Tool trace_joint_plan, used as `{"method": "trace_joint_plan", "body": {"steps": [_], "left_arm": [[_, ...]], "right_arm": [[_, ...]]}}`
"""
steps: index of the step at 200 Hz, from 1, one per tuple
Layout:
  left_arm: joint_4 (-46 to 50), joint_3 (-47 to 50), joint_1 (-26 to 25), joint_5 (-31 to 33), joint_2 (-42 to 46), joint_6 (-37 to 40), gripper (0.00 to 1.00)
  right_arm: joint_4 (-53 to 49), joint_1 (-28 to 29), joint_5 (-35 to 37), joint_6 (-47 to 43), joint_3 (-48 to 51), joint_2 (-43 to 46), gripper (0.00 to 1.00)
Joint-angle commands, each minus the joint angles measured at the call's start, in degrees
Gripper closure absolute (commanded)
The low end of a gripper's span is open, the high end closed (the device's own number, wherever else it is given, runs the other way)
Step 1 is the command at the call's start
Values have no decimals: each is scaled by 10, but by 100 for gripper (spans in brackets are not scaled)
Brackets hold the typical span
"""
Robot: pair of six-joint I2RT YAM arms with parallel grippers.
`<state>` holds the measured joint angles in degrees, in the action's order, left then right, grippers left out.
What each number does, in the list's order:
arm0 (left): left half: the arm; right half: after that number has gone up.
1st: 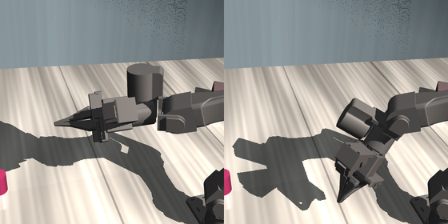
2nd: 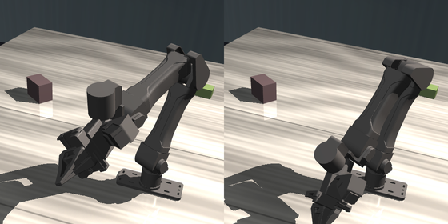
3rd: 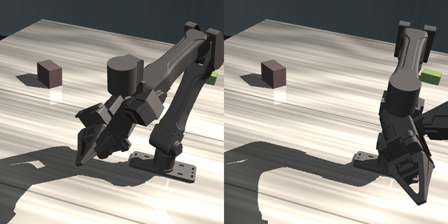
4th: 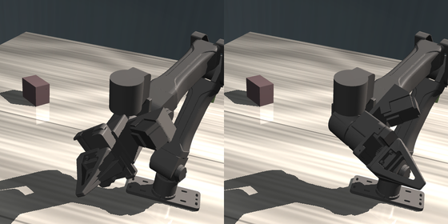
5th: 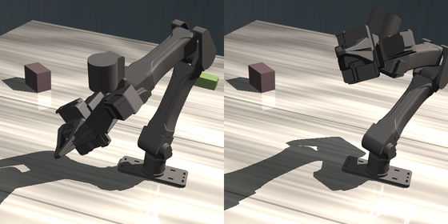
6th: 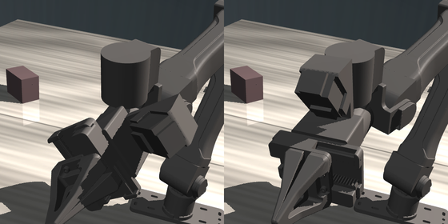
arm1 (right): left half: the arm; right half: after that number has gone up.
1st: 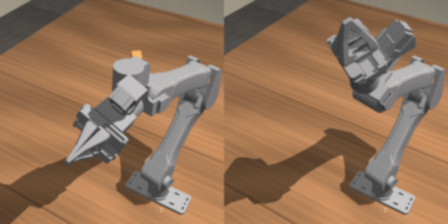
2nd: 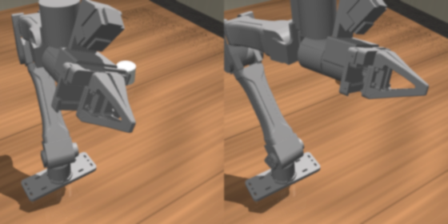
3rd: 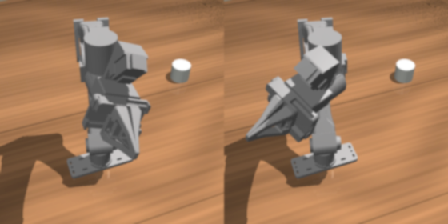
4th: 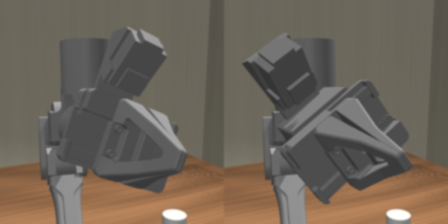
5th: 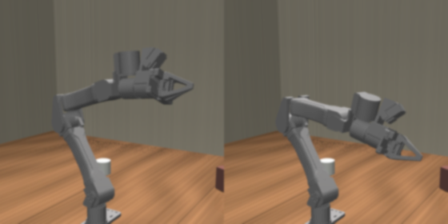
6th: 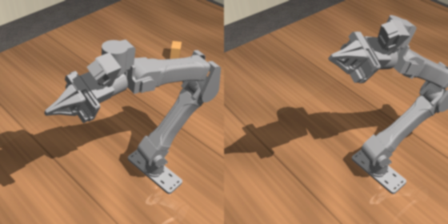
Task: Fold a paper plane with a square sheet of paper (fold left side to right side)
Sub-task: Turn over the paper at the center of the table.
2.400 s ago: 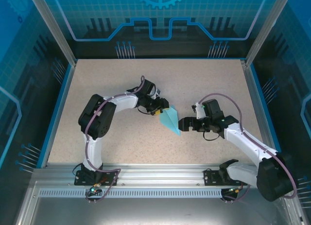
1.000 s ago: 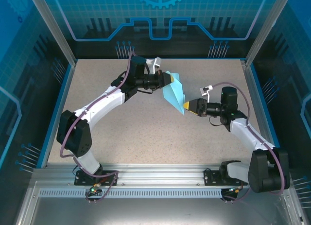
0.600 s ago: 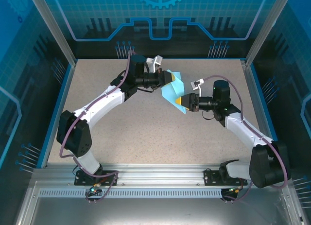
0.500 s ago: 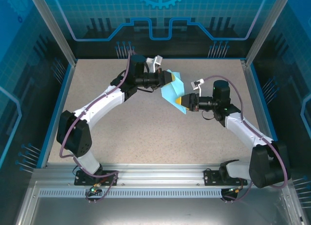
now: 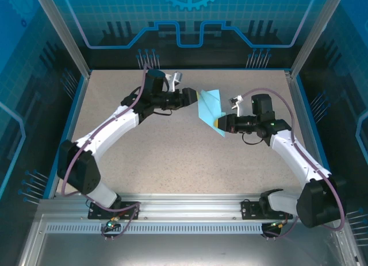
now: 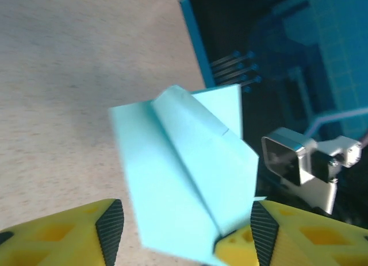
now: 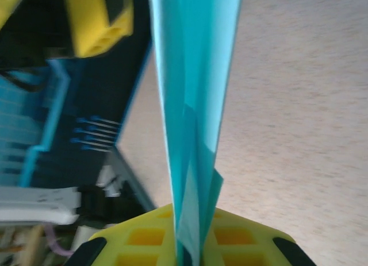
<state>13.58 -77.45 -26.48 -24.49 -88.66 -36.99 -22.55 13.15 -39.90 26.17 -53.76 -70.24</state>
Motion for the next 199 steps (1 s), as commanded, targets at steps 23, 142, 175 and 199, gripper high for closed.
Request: {"method": "trace_joint_plan", "body": {"steps": [23,142,175,199], "left_arm": [[121,77,5,203,138,75,31],[173,163,5,359,292,61,25],[175,162,5,355,283,61,24],[176,159,5,344,270,62,24]], "right_arm": [[-296,139,485,-134,-112,-59,87],[-554,407,1019,-14,-329,-490,84],[-516,442,971,-44,-351,-534,73],[-473,465,888,-92,-340,-507,46]]}}
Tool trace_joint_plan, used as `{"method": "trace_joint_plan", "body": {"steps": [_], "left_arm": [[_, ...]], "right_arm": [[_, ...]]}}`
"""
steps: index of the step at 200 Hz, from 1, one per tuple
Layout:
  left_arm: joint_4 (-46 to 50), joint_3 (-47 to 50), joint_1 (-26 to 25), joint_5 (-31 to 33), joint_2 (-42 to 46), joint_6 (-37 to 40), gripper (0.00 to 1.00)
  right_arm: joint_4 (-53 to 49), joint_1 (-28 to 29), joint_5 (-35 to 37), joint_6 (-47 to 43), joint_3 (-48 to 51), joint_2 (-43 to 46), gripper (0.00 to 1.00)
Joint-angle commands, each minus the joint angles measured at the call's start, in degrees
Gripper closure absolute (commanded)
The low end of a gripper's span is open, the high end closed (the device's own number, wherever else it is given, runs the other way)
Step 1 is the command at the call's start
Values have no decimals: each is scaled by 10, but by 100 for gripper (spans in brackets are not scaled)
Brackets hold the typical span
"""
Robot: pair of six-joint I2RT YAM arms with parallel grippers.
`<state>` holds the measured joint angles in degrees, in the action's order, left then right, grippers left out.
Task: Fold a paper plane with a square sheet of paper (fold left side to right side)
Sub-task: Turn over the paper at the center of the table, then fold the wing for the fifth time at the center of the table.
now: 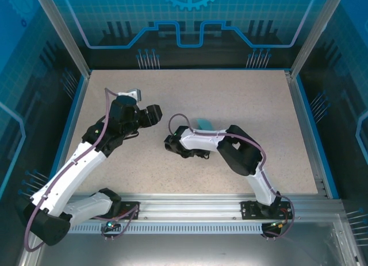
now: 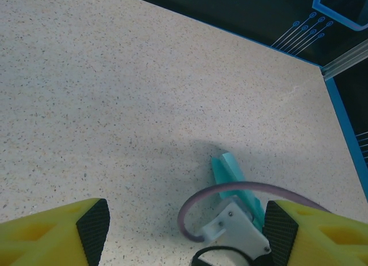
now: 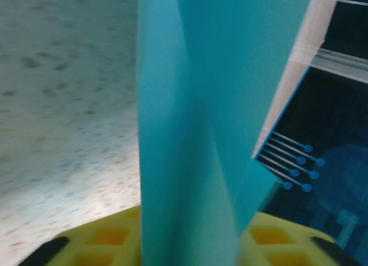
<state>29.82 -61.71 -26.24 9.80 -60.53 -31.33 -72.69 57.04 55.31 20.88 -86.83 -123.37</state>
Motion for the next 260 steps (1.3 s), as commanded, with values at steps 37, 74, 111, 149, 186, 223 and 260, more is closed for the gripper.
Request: {"method": "trace_joint_plan", "body": {"steps": [37,74,111,149,186,223,260], "left_arm": [[-4,13,3,-33,-30,-9,20],[-84,46,2,-148,-84,-48,19],[-205,77,-28,-247,-177,-106,18],[-277,47,-72,-283,-310,-142,19],[-305,-6,-79,-307,-427,-155,24],[-313,-45,-78,-325,-492,-147,30],[-299,-76,-78,-326,-531,-127,48]], "right_arm": [[83,35,-213,-66,44,158,19],[162,-34,-377,-80,134,347,5],[262,-212,-593,-81,237,488,3],[356,-374,-771,-55,326,530,7],[437,-467,-875,-22,409,515,16],[471,-499,-896,-26,443,497,23],[504,-513,-911,-28,459,479,27]]}}
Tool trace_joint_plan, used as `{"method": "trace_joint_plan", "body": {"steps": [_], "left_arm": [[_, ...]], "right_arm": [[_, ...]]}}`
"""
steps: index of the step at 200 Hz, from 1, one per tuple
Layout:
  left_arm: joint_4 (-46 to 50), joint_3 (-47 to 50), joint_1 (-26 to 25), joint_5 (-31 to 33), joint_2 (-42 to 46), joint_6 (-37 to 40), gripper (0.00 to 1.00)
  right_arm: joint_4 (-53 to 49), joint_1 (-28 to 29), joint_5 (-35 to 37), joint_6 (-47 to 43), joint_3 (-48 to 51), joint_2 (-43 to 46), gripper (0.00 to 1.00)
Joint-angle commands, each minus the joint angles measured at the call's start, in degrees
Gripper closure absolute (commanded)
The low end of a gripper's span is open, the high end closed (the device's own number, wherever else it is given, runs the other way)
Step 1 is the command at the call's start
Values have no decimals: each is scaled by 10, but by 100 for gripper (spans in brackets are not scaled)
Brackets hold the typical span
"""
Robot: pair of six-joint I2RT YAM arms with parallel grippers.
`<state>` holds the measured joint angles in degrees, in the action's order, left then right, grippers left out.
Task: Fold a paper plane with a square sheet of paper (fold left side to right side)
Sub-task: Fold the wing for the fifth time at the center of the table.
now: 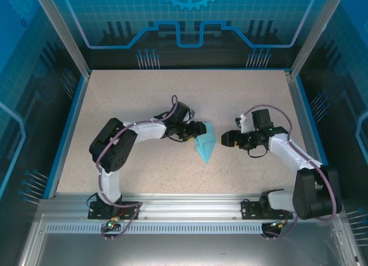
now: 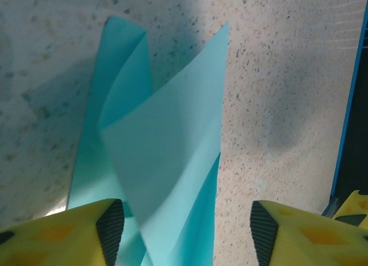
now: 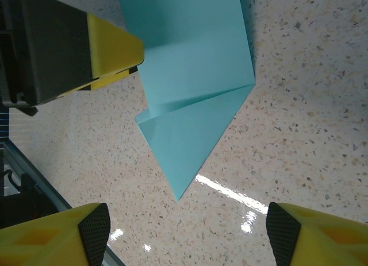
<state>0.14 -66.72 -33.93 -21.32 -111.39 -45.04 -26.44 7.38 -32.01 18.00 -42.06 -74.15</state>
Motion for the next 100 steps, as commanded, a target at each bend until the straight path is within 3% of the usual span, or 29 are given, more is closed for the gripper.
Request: {"method": "trace_joint_plan", "body": {"steps": [1,53,100], "left_arm": [[-3,-26,-1,-14,-24,11,48],[-16,-21,-1,-20,-28,46,85],[-89,47,12,-76,28,76,95]], "right_arm": [[42,-17,-38,1,12,-13,27],[117,-29,-69,1,18,-44,29],[194,-52,-143,-7,1,-113,29]]}}
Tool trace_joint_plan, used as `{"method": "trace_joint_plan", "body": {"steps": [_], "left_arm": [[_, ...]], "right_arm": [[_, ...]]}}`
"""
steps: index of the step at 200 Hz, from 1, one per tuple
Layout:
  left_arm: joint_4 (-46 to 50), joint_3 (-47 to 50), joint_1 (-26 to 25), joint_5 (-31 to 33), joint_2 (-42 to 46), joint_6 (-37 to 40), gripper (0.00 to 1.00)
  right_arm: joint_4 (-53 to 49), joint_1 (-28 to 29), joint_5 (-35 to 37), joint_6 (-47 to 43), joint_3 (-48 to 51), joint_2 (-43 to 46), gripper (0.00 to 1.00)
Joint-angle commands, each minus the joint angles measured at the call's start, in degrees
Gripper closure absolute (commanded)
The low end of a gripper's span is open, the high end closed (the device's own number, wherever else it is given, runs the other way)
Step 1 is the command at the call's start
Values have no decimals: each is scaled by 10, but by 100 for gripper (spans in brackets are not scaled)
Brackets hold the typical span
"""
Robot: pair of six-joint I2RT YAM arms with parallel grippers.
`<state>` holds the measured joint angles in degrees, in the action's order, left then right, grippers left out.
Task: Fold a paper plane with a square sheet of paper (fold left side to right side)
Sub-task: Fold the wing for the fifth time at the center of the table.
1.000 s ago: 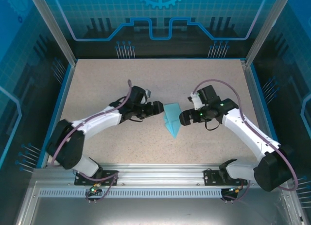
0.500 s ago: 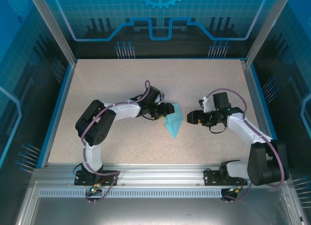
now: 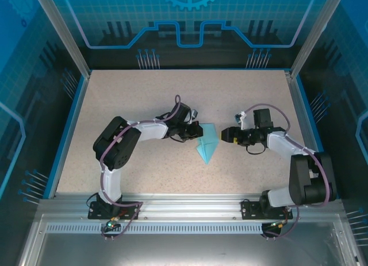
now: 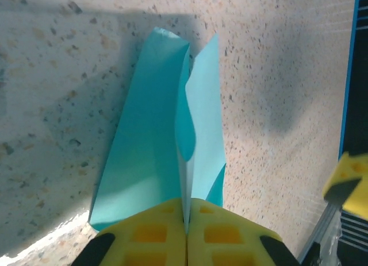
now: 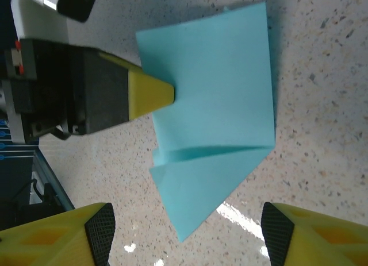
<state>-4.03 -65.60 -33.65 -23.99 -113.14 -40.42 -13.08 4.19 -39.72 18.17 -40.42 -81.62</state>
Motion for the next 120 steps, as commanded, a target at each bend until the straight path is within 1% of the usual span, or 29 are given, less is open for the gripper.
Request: {"method": "trace_joint_plan", "body": {"steps": [1,20,53,64,81,120], "left_arm": [[-50,37,9,-51,47,31,95],[-82,62,17,-82,68,42,96],[-124,94,29,-119,89,49,97],[-132,97,30,-133,89,51,98],[-137,96,31,-150,88,56,98],[-139,97,31,-163,90,63,98]], "right_arm": [[63,-20,-69,-9,-16,-41,29],[89,-23,-114,-14,-27,-83,30],[101,-23,-144,-27,-46,-135,30],[101,-20,-158,-28,-55,-152,32],[101,-9,-169,-32,-63,-168,32],[111,6,-183,-23,-73,-201,34]]}}
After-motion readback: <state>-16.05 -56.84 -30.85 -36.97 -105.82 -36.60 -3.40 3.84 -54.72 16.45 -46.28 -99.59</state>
